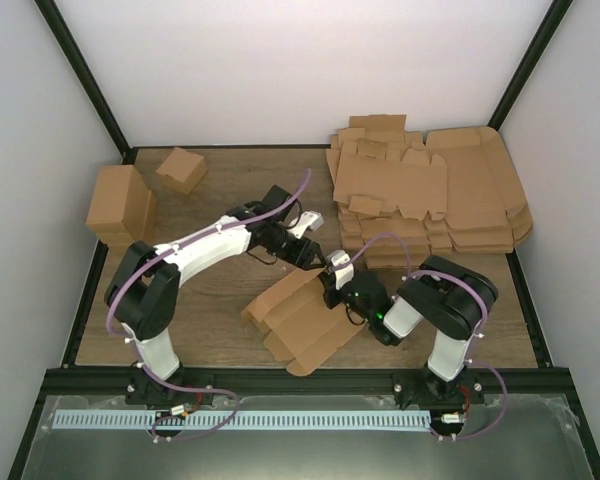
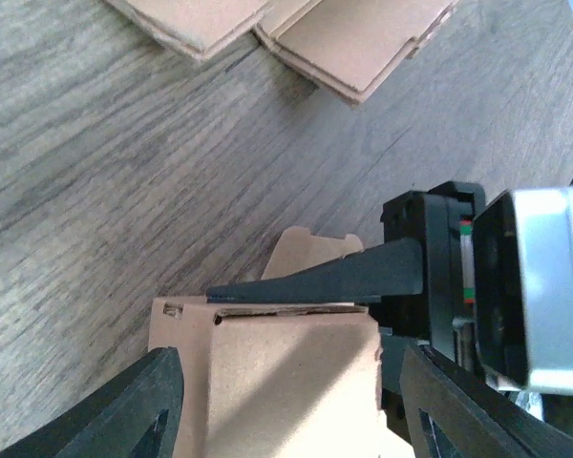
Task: Fold the paper box
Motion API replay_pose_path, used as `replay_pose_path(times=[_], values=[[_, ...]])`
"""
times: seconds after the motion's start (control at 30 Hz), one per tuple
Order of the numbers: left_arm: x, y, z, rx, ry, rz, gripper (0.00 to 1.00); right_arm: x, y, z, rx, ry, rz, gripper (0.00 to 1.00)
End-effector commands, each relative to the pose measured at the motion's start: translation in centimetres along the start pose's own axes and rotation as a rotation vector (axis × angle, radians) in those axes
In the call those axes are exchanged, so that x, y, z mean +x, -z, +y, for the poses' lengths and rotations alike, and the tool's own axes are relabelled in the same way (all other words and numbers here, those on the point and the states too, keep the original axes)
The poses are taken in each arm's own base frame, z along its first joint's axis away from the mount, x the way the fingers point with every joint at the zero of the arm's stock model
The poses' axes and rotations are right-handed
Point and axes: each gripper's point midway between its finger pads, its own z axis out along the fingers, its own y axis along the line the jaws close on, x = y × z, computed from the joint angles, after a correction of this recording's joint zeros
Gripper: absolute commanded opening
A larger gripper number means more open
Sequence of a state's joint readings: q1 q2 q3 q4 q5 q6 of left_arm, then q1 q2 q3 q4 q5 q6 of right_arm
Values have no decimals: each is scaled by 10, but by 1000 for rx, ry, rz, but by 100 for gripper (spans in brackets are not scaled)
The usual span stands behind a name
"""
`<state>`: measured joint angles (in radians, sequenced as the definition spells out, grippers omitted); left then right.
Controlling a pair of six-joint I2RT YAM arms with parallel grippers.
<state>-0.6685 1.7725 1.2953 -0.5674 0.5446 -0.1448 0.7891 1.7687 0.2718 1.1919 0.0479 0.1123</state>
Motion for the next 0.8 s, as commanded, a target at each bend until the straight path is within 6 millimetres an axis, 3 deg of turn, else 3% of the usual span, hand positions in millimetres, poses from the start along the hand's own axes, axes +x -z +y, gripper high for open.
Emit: replay_pose_path(times=[0.0,0.37,0.57,0.77], values=[[13,-13,9,12,-3,32,64,7,-1,0,11,19,7,5],[21,-30,19,22,16,61,51,12,-2,2,-4,21,18,11],[30,-34,21,30,17,93,49,20,-3,2,-1,21,31,13],[37,-34,25,8,14,114,49,24,-9,17,-6,73,45,13]])
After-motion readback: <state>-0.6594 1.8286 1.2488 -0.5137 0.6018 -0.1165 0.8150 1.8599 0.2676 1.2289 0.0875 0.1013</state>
